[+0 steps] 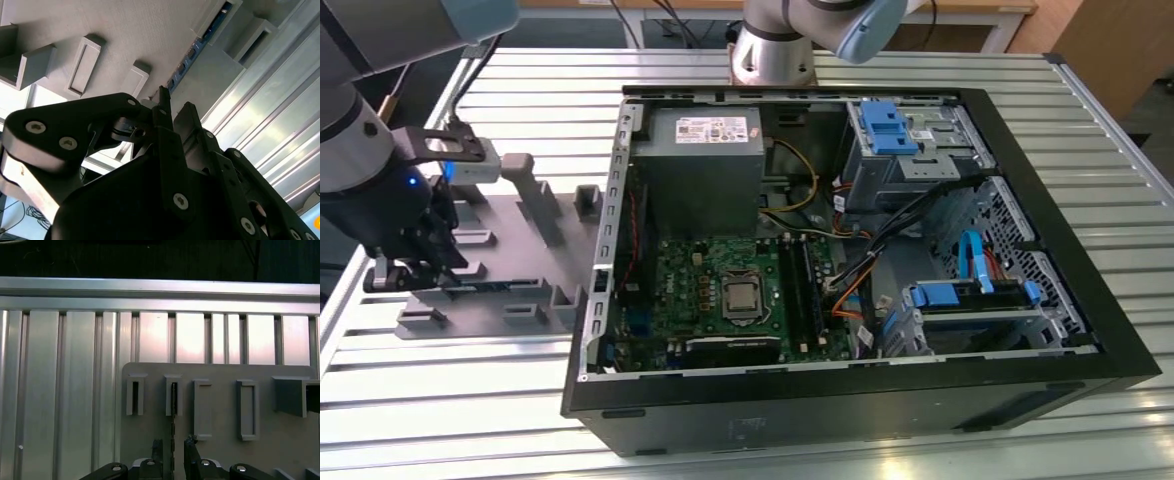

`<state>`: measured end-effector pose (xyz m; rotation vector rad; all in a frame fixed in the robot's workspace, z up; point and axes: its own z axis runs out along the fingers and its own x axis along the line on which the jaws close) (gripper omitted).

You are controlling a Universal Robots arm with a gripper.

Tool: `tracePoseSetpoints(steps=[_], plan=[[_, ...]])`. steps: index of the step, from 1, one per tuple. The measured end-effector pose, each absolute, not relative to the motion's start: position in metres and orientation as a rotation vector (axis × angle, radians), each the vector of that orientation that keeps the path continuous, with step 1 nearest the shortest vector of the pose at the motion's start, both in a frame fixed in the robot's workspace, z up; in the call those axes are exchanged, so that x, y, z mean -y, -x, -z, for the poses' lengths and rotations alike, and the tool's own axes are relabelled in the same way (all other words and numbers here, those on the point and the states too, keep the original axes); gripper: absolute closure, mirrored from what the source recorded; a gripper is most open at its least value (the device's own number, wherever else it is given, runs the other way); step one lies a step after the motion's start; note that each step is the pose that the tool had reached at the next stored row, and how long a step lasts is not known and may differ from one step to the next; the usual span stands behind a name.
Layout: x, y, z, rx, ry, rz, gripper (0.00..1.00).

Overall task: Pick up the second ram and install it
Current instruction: 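Pick up the second ram and move it above second insertion slot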

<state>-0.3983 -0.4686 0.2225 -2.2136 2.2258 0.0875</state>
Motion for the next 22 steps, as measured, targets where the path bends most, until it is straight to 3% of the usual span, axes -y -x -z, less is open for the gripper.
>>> tracePoseSetpoints(steps=[22], plan=[[0.469,0.398,-0.205,-2.226,2.214,-0.087,0.69]])
